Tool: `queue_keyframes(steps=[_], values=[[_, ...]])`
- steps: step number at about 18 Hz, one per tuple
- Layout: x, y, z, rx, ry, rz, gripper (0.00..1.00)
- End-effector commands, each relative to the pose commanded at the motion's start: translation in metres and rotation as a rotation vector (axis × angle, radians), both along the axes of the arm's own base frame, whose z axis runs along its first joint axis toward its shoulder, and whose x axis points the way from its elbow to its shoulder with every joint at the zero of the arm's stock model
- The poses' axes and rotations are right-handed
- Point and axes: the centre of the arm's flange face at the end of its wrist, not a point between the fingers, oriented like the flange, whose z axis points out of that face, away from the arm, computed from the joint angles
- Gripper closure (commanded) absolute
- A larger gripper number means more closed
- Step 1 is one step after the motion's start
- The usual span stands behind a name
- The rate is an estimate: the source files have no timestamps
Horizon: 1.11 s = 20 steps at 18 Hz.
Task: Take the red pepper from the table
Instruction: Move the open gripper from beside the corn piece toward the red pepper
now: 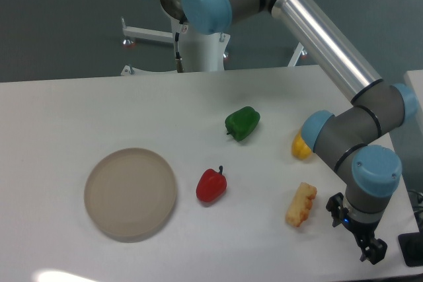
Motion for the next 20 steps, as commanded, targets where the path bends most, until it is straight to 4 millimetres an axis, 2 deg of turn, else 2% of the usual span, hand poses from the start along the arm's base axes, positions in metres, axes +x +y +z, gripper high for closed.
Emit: queue_keyframes(steps=[5, 9, 11, 13, 18, 20], values=[[0.011, 0.003, 0.012, 0.007, 0.0, 0.004, 0.0], [0.027, -0.006, 0.027, 0.008, -0.026, 0.072, 0.0], [0.041, -0.016, 0.043, 0.008, -0.045, 0.13, 0.0], [0.066, -0.014, 0.054, 0.011, -0.059, 0.167, 0.0], [0.118, -0.038, 0.083, 0.043, -0.156, 0.34, 0.0], [0.141, -0.045, 0.088, 0.041, -0.185, 0.383, 0.0]])
